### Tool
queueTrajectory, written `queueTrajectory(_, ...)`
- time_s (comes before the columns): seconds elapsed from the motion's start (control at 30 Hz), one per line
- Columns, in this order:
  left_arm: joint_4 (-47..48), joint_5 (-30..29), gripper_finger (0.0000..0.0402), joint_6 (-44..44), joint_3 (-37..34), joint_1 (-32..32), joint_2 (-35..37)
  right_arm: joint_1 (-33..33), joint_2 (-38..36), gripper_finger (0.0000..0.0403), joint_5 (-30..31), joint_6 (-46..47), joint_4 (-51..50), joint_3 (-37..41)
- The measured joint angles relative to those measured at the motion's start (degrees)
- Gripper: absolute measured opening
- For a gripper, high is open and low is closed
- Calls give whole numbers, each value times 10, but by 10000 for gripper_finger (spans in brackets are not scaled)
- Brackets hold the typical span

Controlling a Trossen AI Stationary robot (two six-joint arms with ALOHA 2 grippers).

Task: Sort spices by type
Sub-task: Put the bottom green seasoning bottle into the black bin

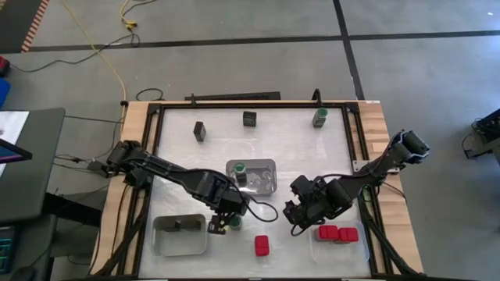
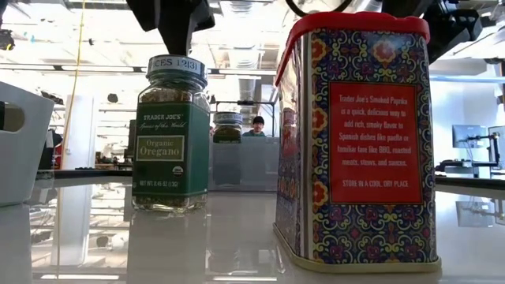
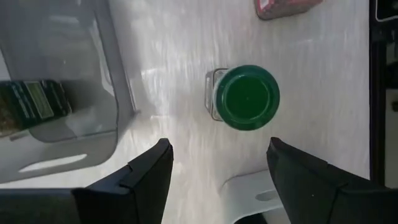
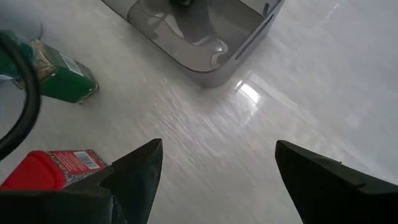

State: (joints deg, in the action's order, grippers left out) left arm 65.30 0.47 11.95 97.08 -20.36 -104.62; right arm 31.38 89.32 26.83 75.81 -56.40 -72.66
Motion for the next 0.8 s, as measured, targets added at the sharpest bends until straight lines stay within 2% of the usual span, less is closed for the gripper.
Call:
queueTrajectory(0.27, -25, -24, 253, 32, 0, 0, 0, 9, 0, 338, 0, -13, 2, 0)
queueTrajectory(0.63, -51, -35, 328, 30, 0, 0, 0, 16, 0, 338, 0, -13, 2, 0)
queueTrajectory(0.8, -52, -38, 334, 92, 0, 0, 0, 20, 0, 338, 0, -14, 2, 0)
